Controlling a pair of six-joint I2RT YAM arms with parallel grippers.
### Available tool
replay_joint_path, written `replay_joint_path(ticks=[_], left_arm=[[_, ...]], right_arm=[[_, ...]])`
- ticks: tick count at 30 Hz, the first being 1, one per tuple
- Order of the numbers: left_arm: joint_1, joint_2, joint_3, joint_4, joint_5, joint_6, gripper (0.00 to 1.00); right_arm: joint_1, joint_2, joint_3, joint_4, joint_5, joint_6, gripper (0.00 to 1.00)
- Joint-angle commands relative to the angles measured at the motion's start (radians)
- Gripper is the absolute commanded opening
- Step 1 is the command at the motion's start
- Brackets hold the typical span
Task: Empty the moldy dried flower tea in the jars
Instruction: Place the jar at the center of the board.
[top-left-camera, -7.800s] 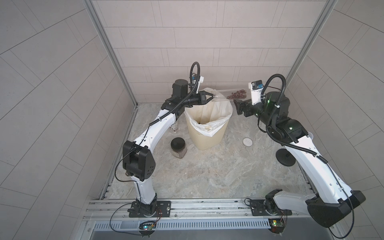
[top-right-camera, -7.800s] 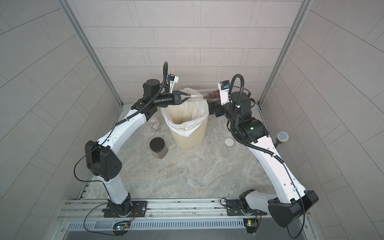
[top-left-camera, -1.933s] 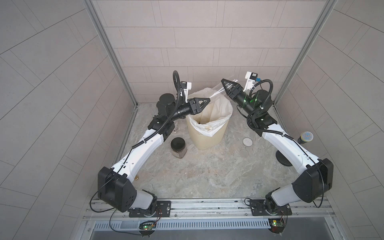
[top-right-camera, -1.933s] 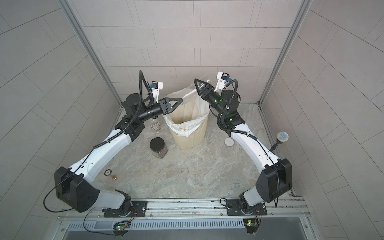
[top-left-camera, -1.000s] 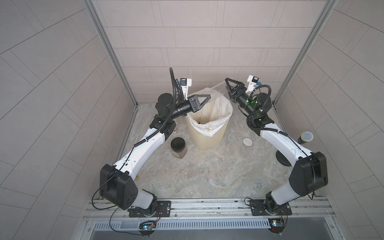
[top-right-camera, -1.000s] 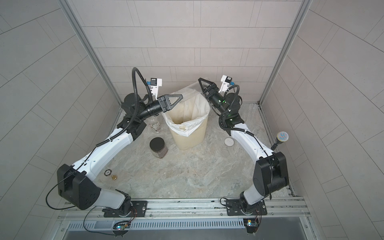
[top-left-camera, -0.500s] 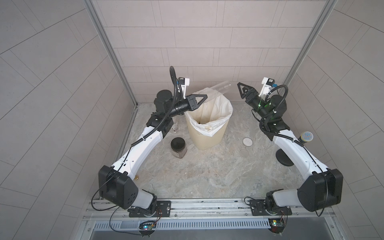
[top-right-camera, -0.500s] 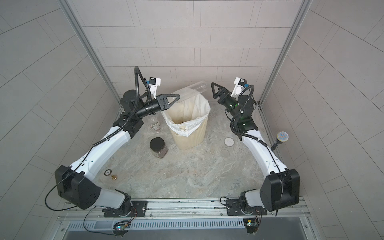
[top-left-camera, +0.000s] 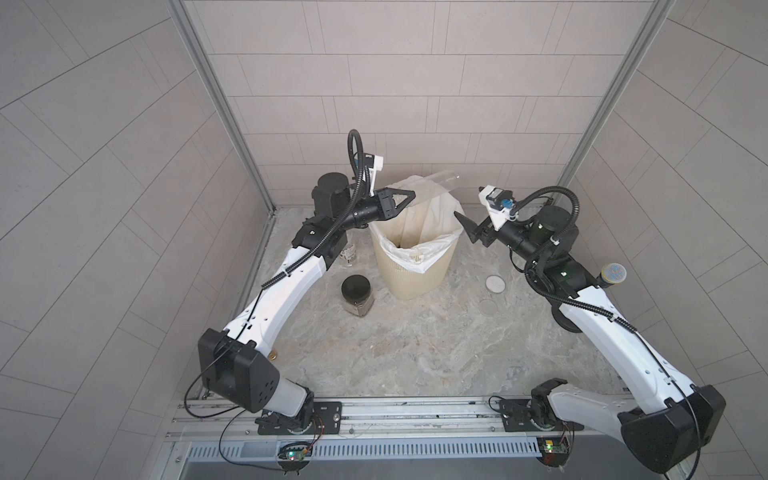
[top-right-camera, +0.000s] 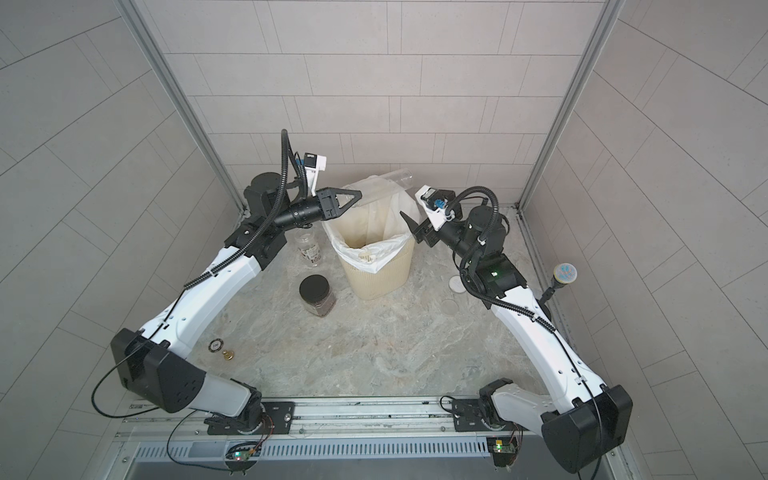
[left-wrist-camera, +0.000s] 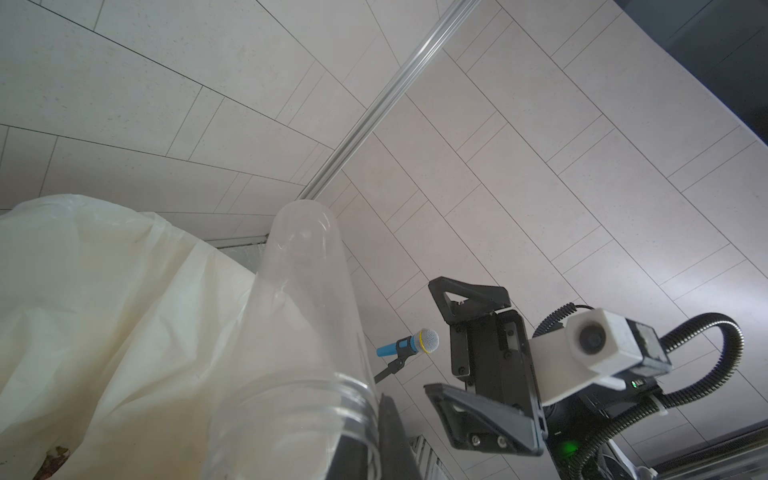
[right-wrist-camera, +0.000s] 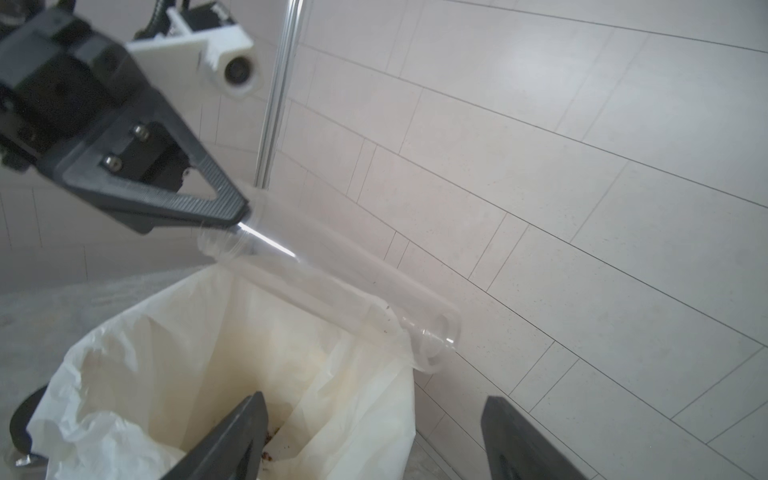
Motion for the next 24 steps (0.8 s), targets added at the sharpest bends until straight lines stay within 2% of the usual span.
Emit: replay_joint_path(ticks=[1,5,8,13,18,24], left_arm=[[-0.009,0.007,0.052,-0.038,0.017,0.057,0.03],[-0.020,0.009,0.069,-0.085,0.017,0.086,0.03],[-0.030,0.005,0.064,-0.098,0.010,0.097,0.03],[-0.037,0.004,0.065,-0.101,0.009,0.098,0.02],[-0.044,0.007,0.067,-0.103,0.009,0.092,0.02],[-0.053,0.010,0.063,-0.102,0.010,0.092,0.02]], right_arm=[[0.046,0.000,0.004,-0.075,0.035,-0.352,0.87],[0.114,0.042,0.018,-0.101,0.124,-0.539,0.89],[0.144,0.078,0.023,-0.052,0.203,-0.624,0.89],[0.161,0.129,0.052,0.014,0.232,-0.662,0.88],[0.189,0.176,0.061,0.107,0.267,-0.694,0.80],[0.211,0.222,0.097,0.137,0.288,-0.731,0.76]])
